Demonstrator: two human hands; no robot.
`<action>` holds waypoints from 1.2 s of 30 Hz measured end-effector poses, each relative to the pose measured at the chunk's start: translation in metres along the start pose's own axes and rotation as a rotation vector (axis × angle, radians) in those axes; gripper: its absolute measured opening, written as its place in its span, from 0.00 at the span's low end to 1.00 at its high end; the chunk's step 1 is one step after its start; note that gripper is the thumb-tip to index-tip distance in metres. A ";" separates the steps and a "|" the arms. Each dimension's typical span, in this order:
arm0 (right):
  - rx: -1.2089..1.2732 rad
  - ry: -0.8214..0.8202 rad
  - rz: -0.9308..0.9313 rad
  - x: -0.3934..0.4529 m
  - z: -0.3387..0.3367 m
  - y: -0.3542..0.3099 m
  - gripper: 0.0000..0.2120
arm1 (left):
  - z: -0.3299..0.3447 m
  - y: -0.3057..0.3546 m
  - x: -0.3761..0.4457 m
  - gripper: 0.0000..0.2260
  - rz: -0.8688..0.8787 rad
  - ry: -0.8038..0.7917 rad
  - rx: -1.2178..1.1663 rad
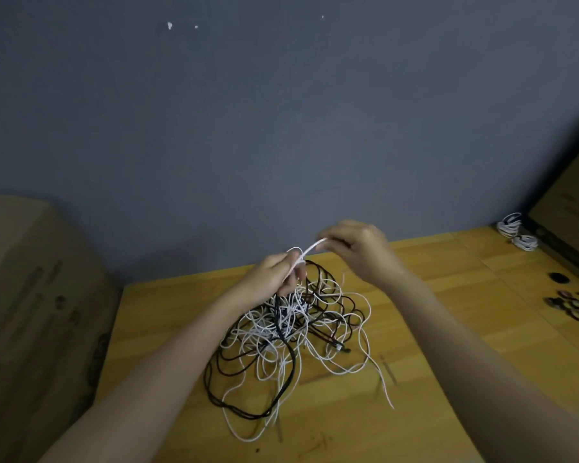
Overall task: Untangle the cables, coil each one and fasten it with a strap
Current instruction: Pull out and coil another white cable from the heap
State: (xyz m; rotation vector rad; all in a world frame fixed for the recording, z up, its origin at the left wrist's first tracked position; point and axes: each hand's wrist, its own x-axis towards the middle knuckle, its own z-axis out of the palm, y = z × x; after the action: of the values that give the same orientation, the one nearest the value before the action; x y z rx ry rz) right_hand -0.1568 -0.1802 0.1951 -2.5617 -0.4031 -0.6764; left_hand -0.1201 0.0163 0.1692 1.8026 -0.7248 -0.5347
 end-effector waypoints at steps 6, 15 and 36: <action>0.485 -0.227 0.426 -0.019 0.056 -0.003 0.13 | 0.001 0.039 -0.023 0.15 0.178 0.084 -0.470; -0.028 -0.492 0.073 -0.045 0.073 -0.035 0.11 | -0.007 0.007 0.054 0.09 0.063 0.235 0.127; 0.231 -0.468 0.278 -0.049 0.086 -0.022 0.11 | -0.016 0.030 0.056 0.07 0.160 0.375 -0.078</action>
State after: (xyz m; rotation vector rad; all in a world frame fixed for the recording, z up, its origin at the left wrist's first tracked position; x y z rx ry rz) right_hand -0.1726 -0.1262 0.1109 -2.4670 -0.2452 0.0725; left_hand -0.0761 -0.0188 0.2018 1.6907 -0.5729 -0.1104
